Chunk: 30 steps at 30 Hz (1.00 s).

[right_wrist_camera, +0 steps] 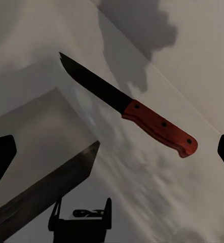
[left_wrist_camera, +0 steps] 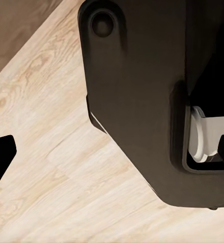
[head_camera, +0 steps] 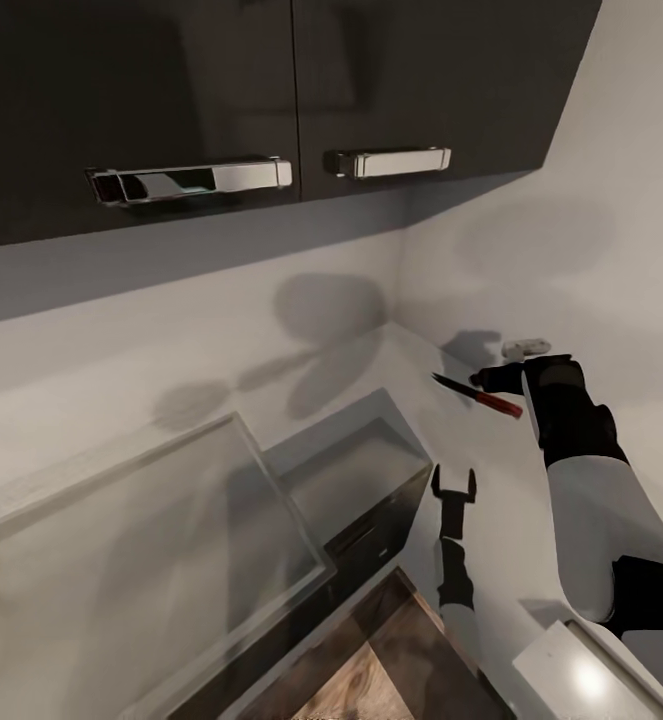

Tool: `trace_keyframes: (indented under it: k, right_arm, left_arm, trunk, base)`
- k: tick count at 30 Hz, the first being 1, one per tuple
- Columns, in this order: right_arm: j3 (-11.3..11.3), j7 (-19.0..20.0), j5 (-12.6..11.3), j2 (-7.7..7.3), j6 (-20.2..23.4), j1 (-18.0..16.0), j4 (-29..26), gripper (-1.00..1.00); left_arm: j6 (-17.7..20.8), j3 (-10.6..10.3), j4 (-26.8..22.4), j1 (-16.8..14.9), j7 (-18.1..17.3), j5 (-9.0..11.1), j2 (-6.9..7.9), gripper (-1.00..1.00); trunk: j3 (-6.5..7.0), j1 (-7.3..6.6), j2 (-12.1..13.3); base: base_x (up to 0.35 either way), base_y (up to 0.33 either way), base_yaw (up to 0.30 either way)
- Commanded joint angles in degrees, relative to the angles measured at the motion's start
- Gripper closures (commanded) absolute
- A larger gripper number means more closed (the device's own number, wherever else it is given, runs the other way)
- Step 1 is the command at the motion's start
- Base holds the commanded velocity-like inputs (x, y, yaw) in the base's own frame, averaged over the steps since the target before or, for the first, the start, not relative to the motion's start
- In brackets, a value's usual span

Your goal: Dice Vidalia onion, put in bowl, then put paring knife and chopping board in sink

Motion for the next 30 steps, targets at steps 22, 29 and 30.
trace_keyframes:
  k: [22, 29, 30]
  right_arm:
    - [-0.1, 0.8, 0.6, -1.82, 0.0, -0.1, 0.0, -1.00]
    - [-0.1, 0.8, 0.6, -1.88, 0.0, -0.1, 0.0, -1.00]
    - [-0.1, 0.8, 0.6, -1.88, 0.0, -0.1, 0.0, -1.00]
  left_arm:
    - [0.4, -0.1, -0.1, 0.0, 0.4, 0.1, -0.03, -1.00]
    - [0.4, -0.1, 0.0, 0.0, 0.4, 0.1, -0.06, -1.00]
    - [0.4, -0.1, 0.0, 0.0, 0.4, 0.1, -0.04, -1.00]
  trunk:
    - [-2.06, 0.03, -0.1]
    - [-2.69, 0.03, -0.1]
    - [-2.78, 0.03, -0.1]
  base:
    - [0.000, 0.000, 0.000]
    - [0.000, 0.000, 0.000]
    - [0.000, 0.000, 0.000]
